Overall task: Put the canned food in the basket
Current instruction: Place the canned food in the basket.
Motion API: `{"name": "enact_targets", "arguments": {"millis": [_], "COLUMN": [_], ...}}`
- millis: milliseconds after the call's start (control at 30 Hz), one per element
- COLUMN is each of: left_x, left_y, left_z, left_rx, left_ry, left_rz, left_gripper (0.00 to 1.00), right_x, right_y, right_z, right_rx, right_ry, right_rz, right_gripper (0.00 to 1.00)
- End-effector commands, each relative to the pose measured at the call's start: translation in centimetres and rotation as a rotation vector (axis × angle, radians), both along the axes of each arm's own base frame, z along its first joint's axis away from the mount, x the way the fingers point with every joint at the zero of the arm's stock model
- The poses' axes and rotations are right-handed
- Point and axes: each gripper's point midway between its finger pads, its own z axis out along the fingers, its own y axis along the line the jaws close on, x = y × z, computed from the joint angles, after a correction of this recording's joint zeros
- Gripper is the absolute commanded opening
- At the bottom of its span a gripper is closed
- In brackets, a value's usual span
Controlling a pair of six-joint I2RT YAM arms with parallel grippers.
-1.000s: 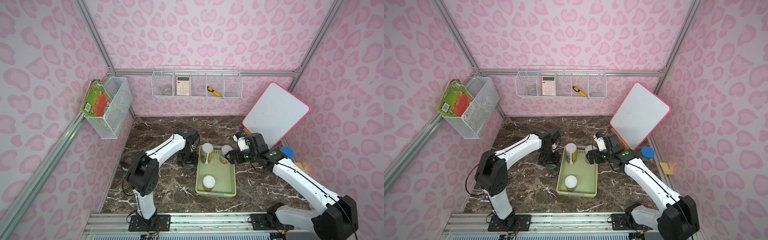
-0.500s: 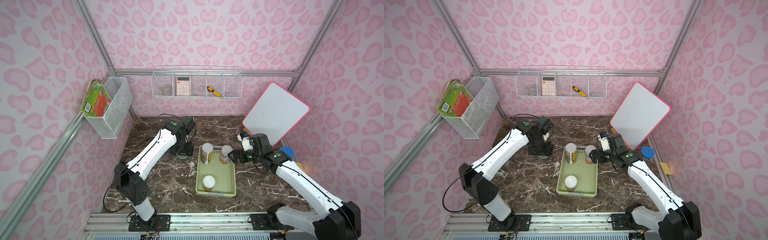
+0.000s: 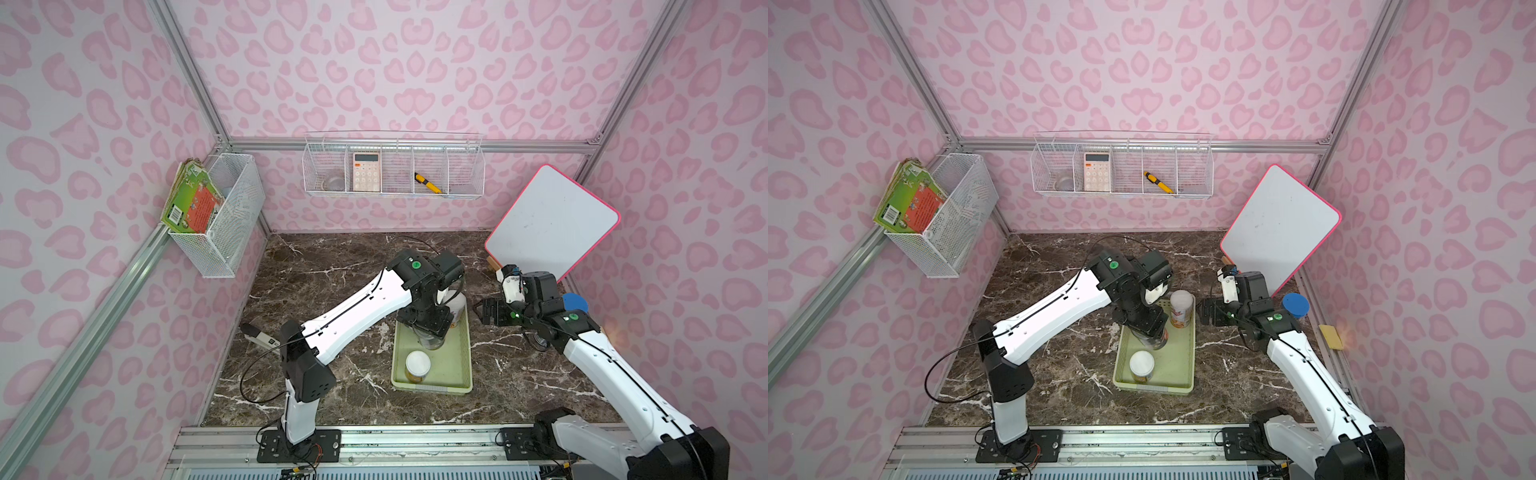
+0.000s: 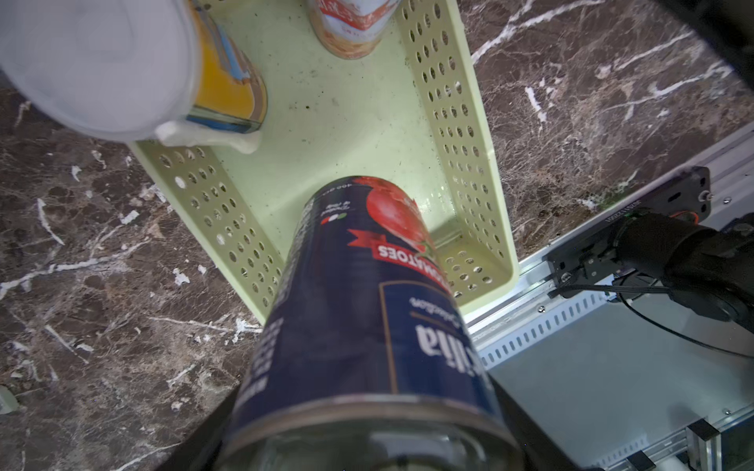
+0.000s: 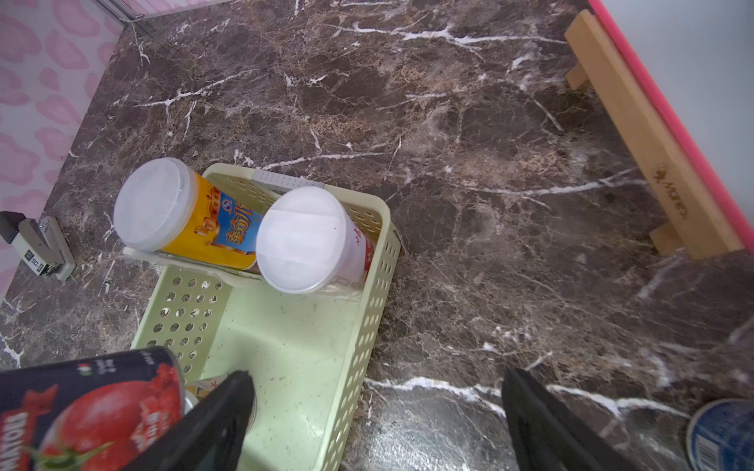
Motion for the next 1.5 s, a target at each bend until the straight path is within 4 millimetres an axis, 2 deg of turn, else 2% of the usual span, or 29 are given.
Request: {"name": "enact_targets", "arguments": {"millis": [0, 233, 433, 533, 700, 767, 800, 900, 1033, 1133, 1233, 1333, 1467], "left_x": [-0.1, -0.4, -1.3, -1.1, -1.0, -1.2, -1.3, -1.6, -1.7, -1.7, -1.8, -1.7, -1.4], "left_y": [-2.5, -5.2, -5.5, -5.5, -6.6, -7.0, -7.0, -7.0, -6.6, -6.4, -6.2, -6.3, -5.8], "left_z": [-0.8, -4.6, -8.7, -9.8, -10.4, -10.5, -10.7, -10.9, -10.4, -9.8, -9.2, -8.9, -8.2], "left_rx": [-0.059, -0.035, 0.043, 0.054, 0.023, 0.009, 0.009, 0.013, 0.014, 0.01, 0.003, -0.006, 0.008], "left_ry": [0.02, 0.083, 0.136, 0.137, 0.144, 0.154, 0.162, 0.171, 0.162, 0.154, 0.147, 0.145, 0.114], "left_rz": [-0.02, -0.051, -0.064, -0.05, -0.033, -0.033, -0.032, -0.035, -0.033, -0.033, -0.032, -0.029, -0.02], "left_gripper": [0.0, 0.0, 0.0, 0.0, 0.0, 0.06, 0.13, 0.43, 0.69, 0.84, 0.9, 0.99, 0.99], "right_x": [-0.2, -0.4, -0.4, -0.5, -0.6, -0.7, -0.7, -0.8, -0.9, -0.9, -0.9, -1.0, -1.0], "right_y": [-0.2, -0.3, -0.5, -0.5, -0.6, -0.6, -0.6, -0.6, -0.6, -0.6, -0.6, -0.5, -0.6], "right_z": [0.0, -0.5, -0.7, -0.7, -0.9, -1.0, -1.0, -1.0, -1.0, -0.9, -0.9, -1.0, -1.0], "right_rx": [0.011, 0.005, 0.003, 0.005, 0.008, 0.008, 0.008, 0.008, 0.01, 0.015, 0.016, 0.015, 0.014], "right_ry": [0.003, 0.009, 0.007, 0.005, 0.01, 0.01, 0.012, 0.009, 0.01, 0.006, 0.007, 0.007, 0.007], "right_rz": [-0.002, 0.003, 0.001, 0.0, -0.002, 0.0, 0.0, 0.001, 0.001, 0.001, 0.001, 0.004, 0.003], "right_gripper": [0.98, 0.98, 0.98, 0.98, 0.98, 0.98, 0.98, 0.98, 0.98, 0.98, 0.98, 0.98, 0.98]}}
